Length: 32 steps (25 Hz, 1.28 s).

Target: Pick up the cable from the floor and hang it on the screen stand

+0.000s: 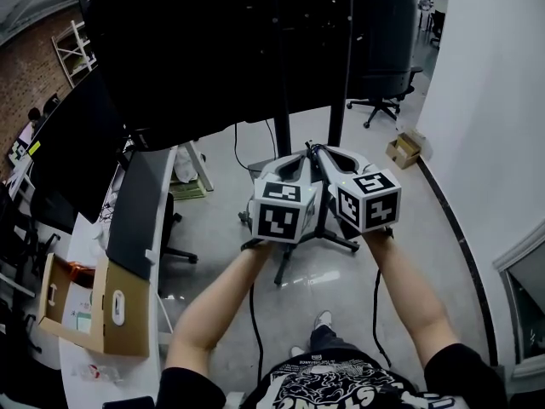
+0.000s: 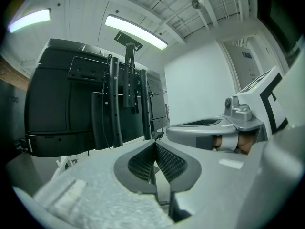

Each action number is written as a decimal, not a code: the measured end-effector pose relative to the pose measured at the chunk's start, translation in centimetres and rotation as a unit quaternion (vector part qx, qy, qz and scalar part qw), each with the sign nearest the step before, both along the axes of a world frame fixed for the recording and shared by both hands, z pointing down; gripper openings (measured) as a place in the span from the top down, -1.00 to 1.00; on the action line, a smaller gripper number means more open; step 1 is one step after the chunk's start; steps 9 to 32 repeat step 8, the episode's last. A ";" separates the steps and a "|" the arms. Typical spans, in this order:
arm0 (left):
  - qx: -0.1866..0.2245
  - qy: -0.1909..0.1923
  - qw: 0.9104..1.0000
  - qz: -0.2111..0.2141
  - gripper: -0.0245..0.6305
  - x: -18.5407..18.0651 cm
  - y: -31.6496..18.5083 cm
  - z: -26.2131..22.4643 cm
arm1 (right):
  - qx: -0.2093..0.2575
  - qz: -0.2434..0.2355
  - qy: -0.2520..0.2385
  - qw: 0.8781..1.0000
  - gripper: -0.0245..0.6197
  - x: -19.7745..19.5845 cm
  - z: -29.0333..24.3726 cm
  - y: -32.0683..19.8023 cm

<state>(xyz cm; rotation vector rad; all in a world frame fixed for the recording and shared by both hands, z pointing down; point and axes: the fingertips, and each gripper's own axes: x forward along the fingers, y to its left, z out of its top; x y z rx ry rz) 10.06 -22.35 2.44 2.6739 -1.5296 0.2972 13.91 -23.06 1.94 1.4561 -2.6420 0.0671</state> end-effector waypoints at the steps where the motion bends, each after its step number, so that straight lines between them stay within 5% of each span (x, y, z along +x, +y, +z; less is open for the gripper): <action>1: -0.002 -0.002 1.000 0.000 0.92 0.0 0.1 0.1 | 0.001 0.000 0.001 1.000 0.91 0.0 0.0 0.1; 32: -0.001 0.005 1.000 0.002 0.92 0.1 0.2 0.0 | -0.002 0.001 0.002 1.000 0.91 0.0 0.2 0.2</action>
